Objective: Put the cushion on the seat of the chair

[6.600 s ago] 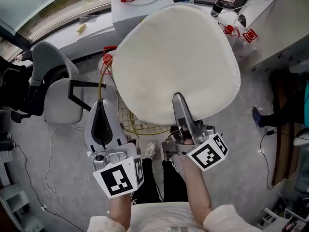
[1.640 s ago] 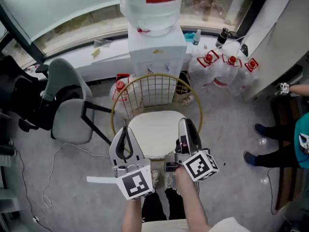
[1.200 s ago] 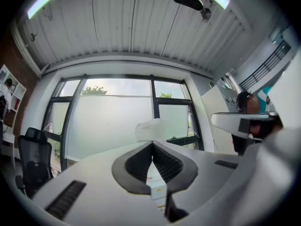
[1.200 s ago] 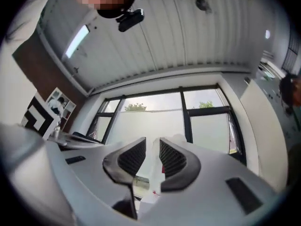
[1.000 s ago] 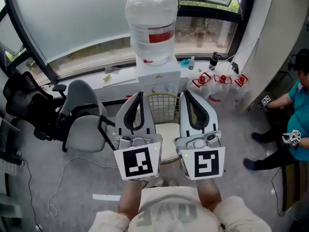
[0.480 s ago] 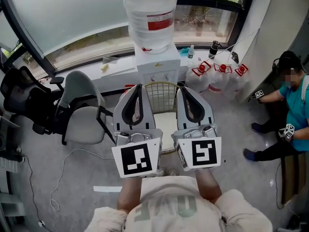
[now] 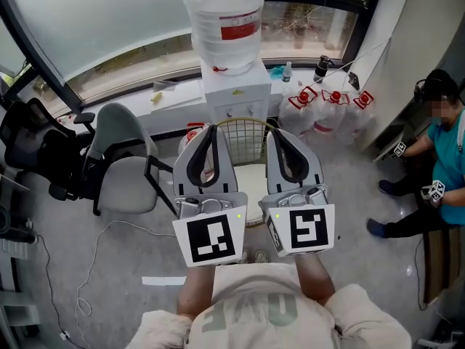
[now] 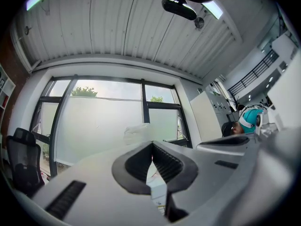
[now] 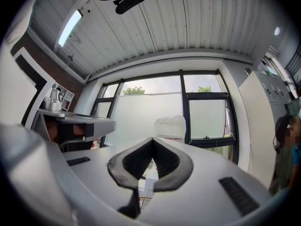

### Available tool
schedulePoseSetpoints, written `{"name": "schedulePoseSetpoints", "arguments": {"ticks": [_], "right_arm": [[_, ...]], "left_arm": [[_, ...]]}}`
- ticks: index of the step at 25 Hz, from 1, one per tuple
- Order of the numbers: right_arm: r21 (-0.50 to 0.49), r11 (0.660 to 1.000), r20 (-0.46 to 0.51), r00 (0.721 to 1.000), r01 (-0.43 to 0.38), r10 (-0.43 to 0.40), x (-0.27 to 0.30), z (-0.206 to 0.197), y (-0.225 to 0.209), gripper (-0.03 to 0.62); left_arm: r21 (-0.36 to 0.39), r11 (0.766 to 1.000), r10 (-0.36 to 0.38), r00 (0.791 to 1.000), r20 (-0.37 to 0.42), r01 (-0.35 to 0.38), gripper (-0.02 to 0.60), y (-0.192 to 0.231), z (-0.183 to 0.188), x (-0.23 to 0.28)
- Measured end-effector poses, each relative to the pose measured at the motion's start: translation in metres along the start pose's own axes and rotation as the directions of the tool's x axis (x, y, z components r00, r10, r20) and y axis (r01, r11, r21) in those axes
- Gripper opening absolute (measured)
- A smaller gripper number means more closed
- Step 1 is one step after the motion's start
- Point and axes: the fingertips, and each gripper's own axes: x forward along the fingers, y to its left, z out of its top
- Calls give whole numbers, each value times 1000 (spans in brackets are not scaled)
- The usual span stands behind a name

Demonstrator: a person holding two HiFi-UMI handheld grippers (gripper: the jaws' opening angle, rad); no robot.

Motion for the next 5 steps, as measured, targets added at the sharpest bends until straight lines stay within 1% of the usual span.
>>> {"name": "schedulePoseSetpoints", "arguments": {"ticks": [5], "right_arm": [[5, 1000, 4, 1000, -8, 8, -2, 1, 3, 16]], "left_arm": [[-9, 1000, -8, 1000, 8, 8, 14, -3, 2, -2]]}}
